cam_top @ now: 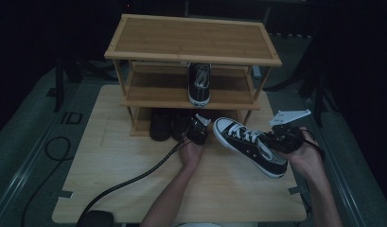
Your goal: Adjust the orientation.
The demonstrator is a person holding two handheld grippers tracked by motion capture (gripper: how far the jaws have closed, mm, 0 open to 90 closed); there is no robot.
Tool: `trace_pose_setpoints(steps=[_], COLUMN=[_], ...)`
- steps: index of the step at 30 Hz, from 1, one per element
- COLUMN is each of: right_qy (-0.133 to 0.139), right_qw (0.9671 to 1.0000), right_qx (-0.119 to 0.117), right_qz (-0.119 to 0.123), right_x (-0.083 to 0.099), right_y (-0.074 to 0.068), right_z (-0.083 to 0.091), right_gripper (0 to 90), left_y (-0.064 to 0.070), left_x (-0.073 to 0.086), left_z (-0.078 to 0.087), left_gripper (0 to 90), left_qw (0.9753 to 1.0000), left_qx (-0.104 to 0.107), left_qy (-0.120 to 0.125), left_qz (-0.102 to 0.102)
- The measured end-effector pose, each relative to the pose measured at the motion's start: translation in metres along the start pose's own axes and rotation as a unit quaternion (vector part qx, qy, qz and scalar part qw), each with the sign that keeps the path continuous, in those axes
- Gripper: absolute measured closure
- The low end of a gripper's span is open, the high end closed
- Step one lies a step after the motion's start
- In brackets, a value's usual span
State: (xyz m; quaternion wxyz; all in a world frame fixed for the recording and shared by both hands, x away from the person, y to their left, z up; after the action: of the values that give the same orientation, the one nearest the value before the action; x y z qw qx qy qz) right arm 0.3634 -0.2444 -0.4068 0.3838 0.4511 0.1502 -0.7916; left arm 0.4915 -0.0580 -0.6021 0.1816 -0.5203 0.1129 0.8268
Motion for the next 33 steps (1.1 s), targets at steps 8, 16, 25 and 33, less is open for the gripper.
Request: trace_pose_setpoints(steps=[8, 16, 25, 33], right_qy=[0.007, 0.016, 0.029, 0.032], right_qw=[1.0, 0.9998, 0.9994, 0.9987], right_qx=[0.005, 0.009, 0.019, 0.038], right_qz=[0.002, 0.007, 0.002, -0.009], right_x=[-0.013, -0.031, -0.053, -0.07], right_y=[0.008, 0.012, 0.023, 0.034], right_z=[0.005, 0.008, 0.005, -0.003], right_gripper=[88.0, 88.1, 88.1, 88.1], left_y=[0.0, 0.0, -0.001, 0.0], left_x=[0.0, 0.0, 0.0, 0.0], left_z=[0.0, 0.0, 0.0, 0.0], left_gripper=[90.0, 90.0, 90.0, 90.0], left_qw=[1.0, 1.0, 1.0, 1.0], left_qx=[0.0, 0.0, -0.004, 0.0], left_qy=[0.001, 0.0, 0.0, 0.0], left_qz=[0.0, -0.001, -0.002, -0.001])
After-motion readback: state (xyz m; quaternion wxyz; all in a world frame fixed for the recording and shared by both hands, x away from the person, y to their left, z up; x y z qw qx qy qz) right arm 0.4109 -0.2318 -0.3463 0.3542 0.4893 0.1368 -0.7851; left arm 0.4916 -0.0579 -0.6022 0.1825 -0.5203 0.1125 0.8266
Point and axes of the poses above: each handheld gripper's, and its own axes: z roughly backward along the jaws, x roughly out of its underside, y roughly to its right, the point moved 7 cm from there along -z, roughly forward along the jaws, and after that the axes turned 14 degrees about y, right-handed, at the moved point
